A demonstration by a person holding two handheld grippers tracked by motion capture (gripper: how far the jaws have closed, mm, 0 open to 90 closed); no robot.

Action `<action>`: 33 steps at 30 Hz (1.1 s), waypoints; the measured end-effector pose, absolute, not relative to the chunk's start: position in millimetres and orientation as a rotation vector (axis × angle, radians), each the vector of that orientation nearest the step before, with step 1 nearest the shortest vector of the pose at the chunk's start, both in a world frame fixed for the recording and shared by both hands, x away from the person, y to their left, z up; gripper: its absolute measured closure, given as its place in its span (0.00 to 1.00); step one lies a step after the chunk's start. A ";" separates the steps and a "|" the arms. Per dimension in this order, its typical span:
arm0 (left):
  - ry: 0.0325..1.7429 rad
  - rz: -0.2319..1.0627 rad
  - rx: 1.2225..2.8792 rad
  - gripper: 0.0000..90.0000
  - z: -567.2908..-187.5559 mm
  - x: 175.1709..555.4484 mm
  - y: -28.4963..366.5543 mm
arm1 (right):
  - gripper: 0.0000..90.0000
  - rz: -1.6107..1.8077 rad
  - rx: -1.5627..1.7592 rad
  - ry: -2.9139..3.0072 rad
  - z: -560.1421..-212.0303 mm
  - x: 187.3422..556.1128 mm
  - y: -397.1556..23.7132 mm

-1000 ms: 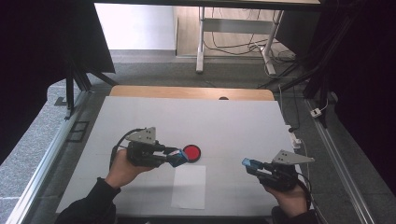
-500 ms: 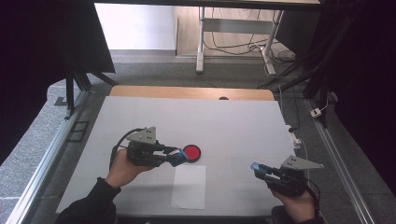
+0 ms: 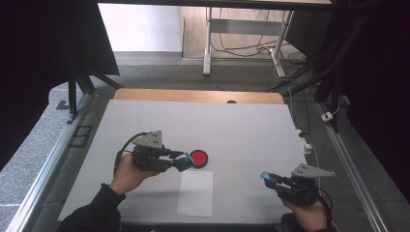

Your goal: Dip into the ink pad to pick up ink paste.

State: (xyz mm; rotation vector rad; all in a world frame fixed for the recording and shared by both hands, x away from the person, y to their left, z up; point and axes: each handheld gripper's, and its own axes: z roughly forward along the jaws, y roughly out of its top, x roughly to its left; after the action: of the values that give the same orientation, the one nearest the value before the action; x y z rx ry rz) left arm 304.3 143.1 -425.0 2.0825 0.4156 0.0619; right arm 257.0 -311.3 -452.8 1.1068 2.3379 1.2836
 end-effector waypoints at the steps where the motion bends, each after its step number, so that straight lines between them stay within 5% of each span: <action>1: 0.420 0.063 2.083 0.78 -425.1 304.8 143.0 | 0.76 1.280 1.109 2.337 -453.0 257.0 -311.4; 33: 0.559 0.095 2.137 0.78 -433.2 338.9 124.3 | 0.76 1.270 1.106 2.348 -453.8 256.7 -310.8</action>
State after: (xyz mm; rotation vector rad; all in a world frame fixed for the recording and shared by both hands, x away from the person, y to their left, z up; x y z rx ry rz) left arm 338.9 124.3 -433.2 2.1375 0.5589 0.0951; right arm 256.7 -310.8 -453.8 1.1062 2.3477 1.2697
